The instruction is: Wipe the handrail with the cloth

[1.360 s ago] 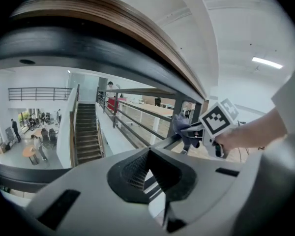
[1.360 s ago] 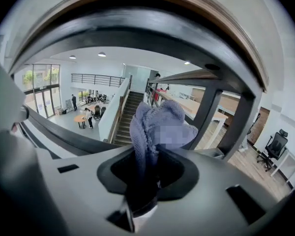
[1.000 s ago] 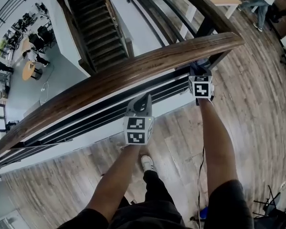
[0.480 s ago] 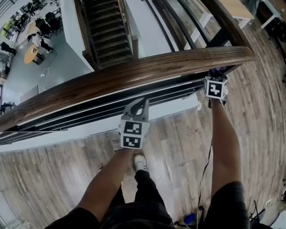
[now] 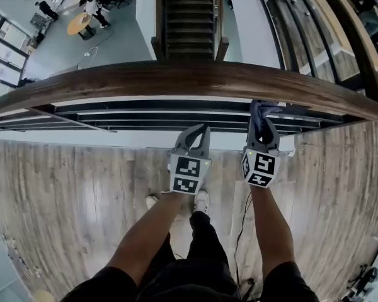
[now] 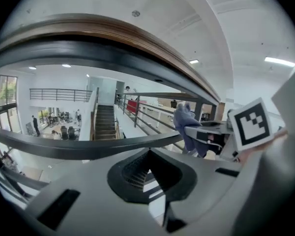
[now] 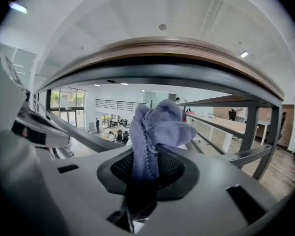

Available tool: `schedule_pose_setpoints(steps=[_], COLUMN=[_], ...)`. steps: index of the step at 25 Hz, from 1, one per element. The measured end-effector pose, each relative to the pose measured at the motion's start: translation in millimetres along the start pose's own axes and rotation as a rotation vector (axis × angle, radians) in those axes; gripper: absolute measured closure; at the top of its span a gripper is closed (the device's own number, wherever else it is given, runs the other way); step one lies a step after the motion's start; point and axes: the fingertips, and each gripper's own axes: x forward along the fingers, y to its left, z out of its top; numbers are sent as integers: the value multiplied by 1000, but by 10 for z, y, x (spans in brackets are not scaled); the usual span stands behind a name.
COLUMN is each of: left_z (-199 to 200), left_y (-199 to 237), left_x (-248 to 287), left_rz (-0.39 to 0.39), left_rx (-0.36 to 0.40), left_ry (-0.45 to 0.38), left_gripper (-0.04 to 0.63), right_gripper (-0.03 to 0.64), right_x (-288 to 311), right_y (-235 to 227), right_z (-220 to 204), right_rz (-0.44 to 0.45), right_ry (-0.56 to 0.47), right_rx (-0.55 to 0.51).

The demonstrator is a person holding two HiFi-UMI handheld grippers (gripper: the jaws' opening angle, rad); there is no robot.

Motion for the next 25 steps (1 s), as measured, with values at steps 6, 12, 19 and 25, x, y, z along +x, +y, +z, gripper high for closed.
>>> schedule_pose_setpoints(steps=[6,12,19,25], left_z=[-546,-1185,-1698,-1878], left_y=[1389,2738,4091,5039], left_x=[-861,-1737,-2531,-3152], left_rz=[172,339,430,491], left_rx=[-91,-133,-144,-63], left_ry=[-1,16,34,34], left_gripper=[595,595,595,595], right_gripper=[526,526,526,526], right_x=[88,279,728,1069], right_y=[2054,3686,5472,6606], right_z=[-101,-349,-540,-501], right_rz=[203,343,509,573], right_ry=[-2,24,119,166], right_rx=[-5,-28,-16,-33])
